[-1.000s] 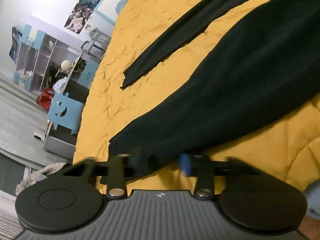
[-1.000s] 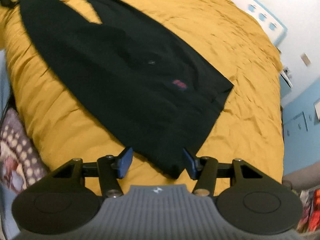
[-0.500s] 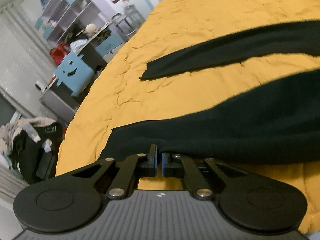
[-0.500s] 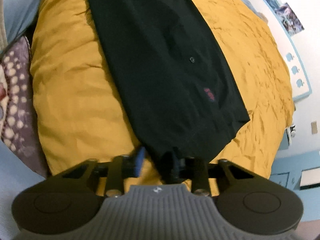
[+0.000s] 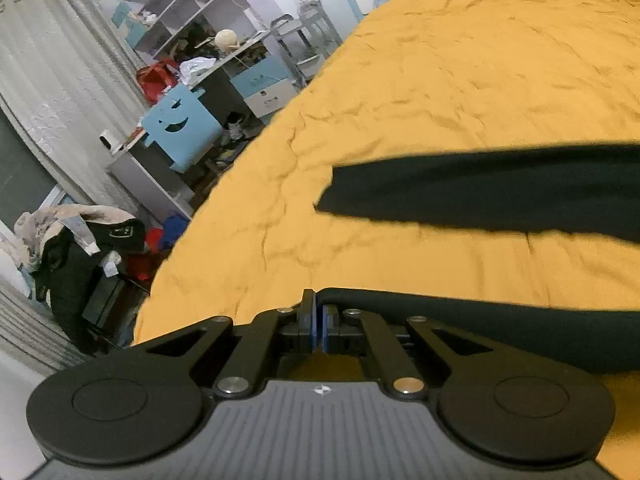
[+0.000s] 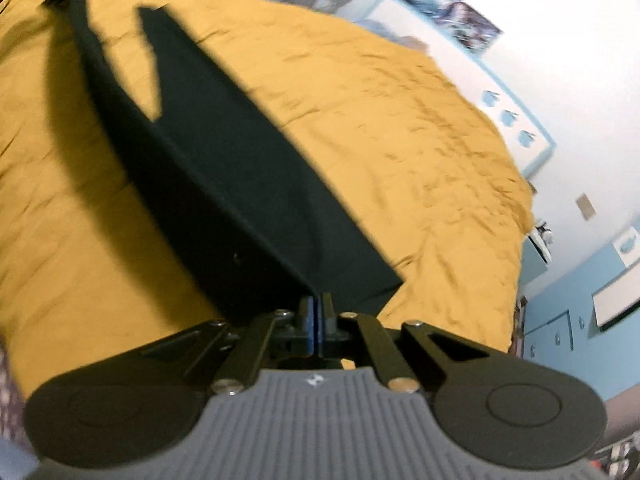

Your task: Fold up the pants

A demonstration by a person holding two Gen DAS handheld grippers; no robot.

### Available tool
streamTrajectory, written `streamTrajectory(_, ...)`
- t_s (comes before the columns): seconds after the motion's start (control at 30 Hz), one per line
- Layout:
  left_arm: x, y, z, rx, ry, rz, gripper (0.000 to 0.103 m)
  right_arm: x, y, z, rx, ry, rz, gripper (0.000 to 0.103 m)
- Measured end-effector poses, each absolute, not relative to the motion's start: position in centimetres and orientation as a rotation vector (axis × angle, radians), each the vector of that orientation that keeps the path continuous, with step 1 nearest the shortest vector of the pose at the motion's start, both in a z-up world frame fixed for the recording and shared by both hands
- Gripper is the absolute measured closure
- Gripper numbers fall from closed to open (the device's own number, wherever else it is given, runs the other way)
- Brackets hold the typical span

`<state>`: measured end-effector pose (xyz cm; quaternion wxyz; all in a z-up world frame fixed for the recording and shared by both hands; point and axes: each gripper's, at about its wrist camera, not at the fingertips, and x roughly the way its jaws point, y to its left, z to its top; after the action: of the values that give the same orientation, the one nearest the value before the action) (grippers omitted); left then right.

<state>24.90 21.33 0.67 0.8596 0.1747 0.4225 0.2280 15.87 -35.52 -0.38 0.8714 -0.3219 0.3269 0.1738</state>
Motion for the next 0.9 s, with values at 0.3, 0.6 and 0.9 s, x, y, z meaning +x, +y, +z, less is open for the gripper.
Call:
streamTrajectory(0.3, 34.7, 20.2, 1.1, 0.371, 0.900, 0.539, 0.101, 29.9, -36.2, -1.2, -0.592, 0.771, 0.312, 0.103)
streamTrajectory(0.6, 43.7, 18.5, -4.5, 0.529, 0.990, 0.542, 0.101, 40.1, -37.6, -7.3, -0.496, 0.903, 0.306, 0.103)
streamTrajectory(0.9, 48.4, 17.8, -9.3, 0.560, 1.024, 0.545, 0.101, 44.0, -37.9, -12.0, -0.457, 0.973, 0.313, 0.103)
